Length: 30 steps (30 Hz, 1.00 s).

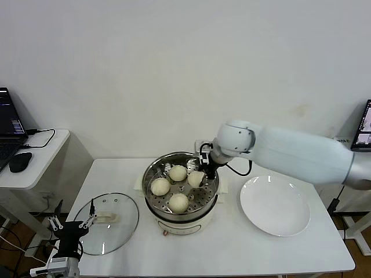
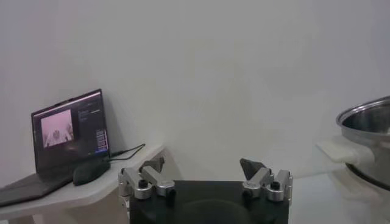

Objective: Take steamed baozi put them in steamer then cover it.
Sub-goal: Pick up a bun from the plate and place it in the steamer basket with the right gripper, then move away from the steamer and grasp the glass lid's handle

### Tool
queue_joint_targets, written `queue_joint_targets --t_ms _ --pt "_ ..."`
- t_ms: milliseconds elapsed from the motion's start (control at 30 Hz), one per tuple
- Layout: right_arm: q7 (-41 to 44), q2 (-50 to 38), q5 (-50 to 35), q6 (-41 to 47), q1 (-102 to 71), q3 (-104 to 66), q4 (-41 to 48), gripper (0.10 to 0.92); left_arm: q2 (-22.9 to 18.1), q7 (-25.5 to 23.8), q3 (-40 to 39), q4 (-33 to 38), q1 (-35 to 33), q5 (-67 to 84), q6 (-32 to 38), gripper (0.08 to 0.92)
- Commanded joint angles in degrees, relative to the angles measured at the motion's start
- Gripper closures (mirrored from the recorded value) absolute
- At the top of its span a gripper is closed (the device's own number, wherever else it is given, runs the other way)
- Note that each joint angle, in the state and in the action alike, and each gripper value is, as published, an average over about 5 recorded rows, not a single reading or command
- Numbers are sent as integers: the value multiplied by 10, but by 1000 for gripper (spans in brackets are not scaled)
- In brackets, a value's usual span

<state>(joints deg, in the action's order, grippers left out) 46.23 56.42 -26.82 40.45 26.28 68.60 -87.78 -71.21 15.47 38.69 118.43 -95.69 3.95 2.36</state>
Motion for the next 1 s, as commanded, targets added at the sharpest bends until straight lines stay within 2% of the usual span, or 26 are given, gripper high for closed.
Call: queue_joint_targets --t_ms 33,433,533,700,867,1000 --pt "-17 44 26 11 -21 17 29 472 1 0 0 -2 1 1 0 177" --pt "-43 33 21 12 -26 4 25 464 -1 0 0 -3 4 0 0 177" --pt "-33 19 15 12 -13 -5 13 418 -1 0 0 -4 4 0 1 177" --pt "-36 -27 -3 12 11 -31 -26 274 -1 0 2 -5 3 2 1 177" --pt "-141 -105 -58 8 -17 -77 -89 208 0 1 4 -5 3 3 2 177" --pt "-305 -197 -118 -55 -129 -166 -144 203 0 0 4 -7 3 3 2 177"
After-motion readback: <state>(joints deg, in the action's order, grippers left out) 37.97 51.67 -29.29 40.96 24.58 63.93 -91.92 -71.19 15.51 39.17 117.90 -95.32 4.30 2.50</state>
